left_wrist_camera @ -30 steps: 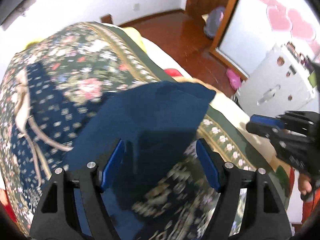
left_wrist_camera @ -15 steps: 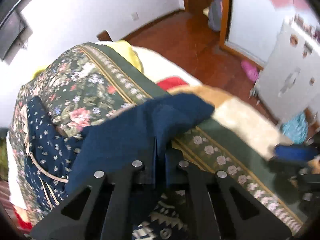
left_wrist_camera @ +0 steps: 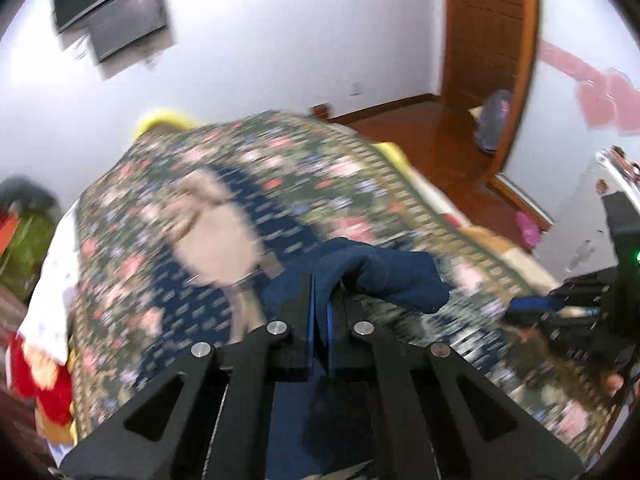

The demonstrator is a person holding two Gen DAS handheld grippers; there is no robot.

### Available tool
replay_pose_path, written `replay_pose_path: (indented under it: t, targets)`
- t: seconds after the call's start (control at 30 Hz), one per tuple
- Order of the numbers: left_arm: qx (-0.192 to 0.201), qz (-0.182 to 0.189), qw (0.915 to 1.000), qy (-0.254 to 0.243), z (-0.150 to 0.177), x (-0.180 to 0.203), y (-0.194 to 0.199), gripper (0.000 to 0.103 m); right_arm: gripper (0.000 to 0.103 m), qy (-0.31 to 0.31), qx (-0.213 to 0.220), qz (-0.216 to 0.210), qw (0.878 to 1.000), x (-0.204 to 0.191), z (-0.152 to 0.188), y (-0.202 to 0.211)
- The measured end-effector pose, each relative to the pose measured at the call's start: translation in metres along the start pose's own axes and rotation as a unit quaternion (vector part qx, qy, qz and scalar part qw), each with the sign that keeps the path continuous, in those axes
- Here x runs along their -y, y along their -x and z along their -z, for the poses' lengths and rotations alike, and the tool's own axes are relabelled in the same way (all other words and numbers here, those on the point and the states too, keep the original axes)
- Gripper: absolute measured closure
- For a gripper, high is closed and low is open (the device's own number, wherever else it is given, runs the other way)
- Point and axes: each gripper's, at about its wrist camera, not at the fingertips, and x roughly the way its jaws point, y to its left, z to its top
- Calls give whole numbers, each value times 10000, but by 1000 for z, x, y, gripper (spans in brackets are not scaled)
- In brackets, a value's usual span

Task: Fold large clothes

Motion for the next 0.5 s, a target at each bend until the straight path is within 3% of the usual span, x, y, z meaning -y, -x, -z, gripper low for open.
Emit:
replay_pose_path:
  t: [0.1, 0.2, 0.4, 0.47, 0.5]
  targets:
    - [-213, -209, 9992, 275, 30, -45, -5, 99, 95, 218, -176, 218, 9994, -20, -6, -22]
    - [-461, -368, 9973, 448, 65, -78, -18, 99, 95, 454, -492, 861, 9940, -32, -4, -57]
    - [-954, -293, 9909, 903, 133, -126, -45, 99, 94, 726, -430, 1460, 9857, -39, 3, -64]
    - [-1060, -202, 9891, 1005, 153, -131, -51, 99, 91, 749, -448, 1576, 9836, -39, 3, -64]
    - [-1105, -131, 9883, 1043, 161, -133, -55, 99, 79, 774, -441, 1708, 9813, -40, 3, -64]
